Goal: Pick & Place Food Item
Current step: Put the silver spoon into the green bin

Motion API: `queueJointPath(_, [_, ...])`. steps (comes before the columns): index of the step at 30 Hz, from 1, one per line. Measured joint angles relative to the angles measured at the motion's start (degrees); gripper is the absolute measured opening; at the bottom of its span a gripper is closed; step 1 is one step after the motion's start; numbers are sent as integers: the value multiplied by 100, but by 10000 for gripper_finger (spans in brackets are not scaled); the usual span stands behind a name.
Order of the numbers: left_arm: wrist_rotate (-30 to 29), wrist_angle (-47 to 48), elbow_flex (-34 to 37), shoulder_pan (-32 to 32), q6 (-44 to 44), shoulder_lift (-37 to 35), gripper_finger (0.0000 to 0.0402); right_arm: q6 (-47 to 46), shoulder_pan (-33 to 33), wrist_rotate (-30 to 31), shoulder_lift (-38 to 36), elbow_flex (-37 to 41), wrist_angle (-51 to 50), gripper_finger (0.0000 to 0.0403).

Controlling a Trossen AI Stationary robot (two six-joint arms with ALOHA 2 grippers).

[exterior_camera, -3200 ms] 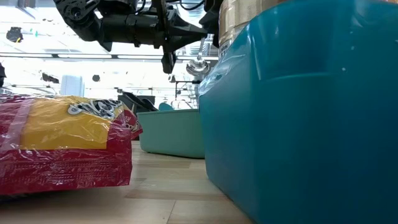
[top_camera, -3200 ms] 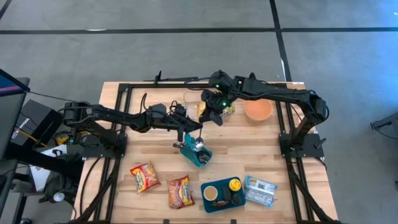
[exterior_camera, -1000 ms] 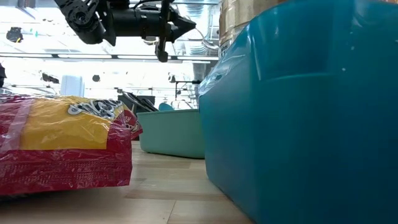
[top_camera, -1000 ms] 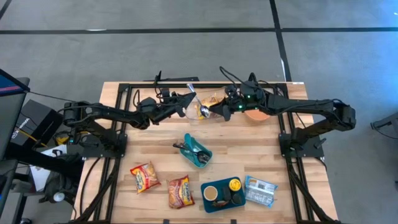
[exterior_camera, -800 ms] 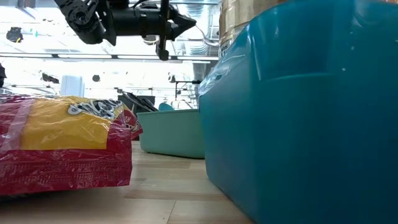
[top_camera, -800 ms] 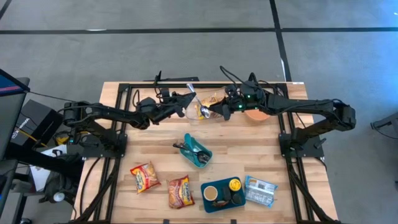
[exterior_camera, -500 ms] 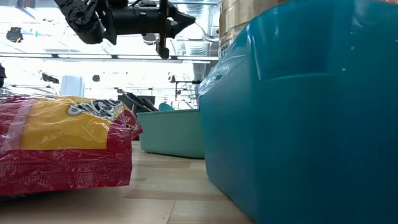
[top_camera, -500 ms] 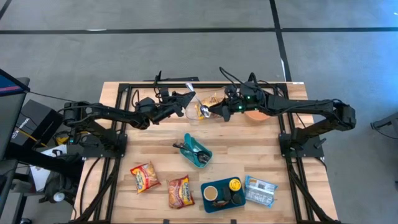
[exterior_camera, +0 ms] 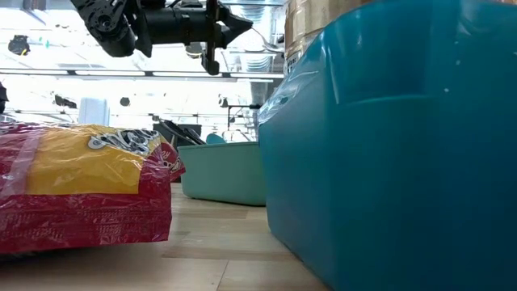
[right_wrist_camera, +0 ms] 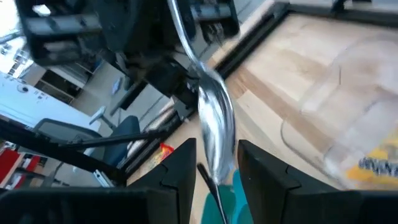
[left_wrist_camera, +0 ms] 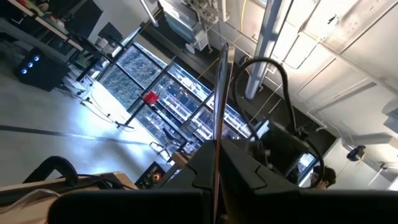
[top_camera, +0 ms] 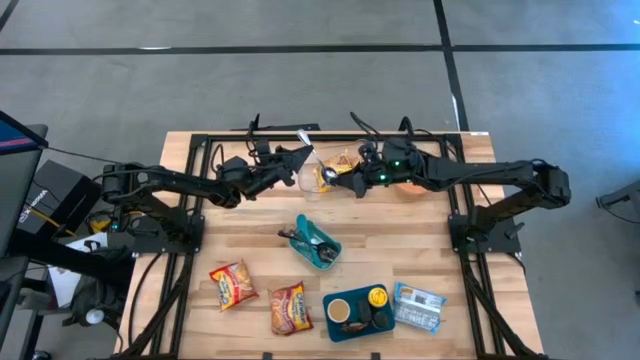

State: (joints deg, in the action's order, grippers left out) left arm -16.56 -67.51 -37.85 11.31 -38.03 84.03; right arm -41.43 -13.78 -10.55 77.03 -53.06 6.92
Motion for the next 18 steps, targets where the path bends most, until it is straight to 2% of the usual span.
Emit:
queueJointPath(8, [-2, -50, 0, 0, -1, 0, 5, -188, 140, 13, 415, 4, 581, 110])
queueJointPath(18, [-1, -75, -2, 0, 18, 1, 5, -320, 47, 16, 393, 4, 553, 67])
